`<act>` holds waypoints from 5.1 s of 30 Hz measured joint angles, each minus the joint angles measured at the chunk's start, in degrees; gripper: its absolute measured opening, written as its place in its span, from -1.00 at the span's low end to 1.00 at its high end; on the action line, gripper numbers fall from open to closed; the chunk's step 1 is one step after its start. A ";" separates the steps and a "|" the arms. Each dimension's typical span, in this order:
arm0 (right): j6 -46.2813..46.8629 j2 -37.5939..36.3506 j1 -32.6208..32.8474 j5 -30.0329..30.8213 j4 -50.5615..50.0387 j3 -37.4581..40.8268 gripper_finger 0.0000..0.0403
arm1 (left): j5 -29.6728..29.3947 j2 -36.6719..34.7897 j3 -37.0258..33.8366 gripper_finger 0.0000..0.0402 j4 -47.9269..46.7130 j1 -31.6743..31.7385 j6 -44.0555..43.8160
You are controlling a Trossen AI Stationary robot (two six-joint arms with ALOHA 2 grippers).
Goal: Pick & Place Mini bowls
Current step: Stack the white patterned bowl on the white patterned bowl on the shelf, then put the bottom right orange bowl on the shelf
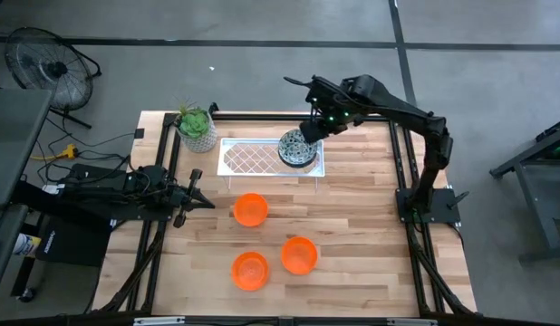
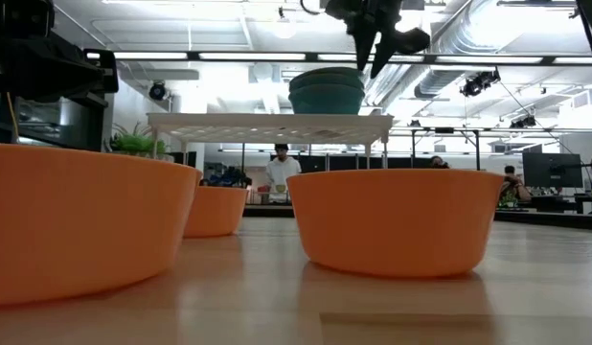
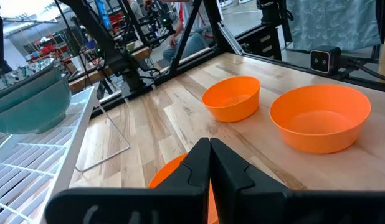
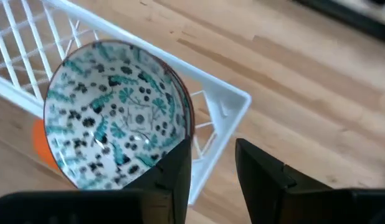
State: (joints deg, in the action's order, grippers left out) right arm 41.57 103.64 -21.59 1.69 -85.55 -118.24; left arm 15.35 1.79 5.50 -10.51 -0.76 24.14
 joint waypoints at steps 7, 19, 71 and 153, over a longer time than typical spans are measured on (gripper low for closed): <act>-7.42 -1.65 4.81 8.27 -1.14 0.00 -0.69 | 0.00 0.00 0.00 -1.00 0.00 -0.02 0.00; -15.17 -4.80 9.04 16.27 0.94 1.22 -0.99 | 0.00 0.01 -0.01 -1.00 -0.02 0.00 0.00; -33.58 -34.64 8.05 8.26 99.18 76.94 -1.00 | 0.00 0.02 0.00 -1.00 -0.02 0.00 0.00; -10.78 -13.80 32.67 3.25 48.44 37.75 -1.00 | 0.01 0.01 -0.01 -1.00 -0.02 -0.01 0.00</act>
State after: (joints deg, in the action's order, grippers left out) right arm 30.79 89.84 11.08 4.94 -37.12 -80.49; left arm 15.37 1.80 5.49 -10.52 -0.77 24.14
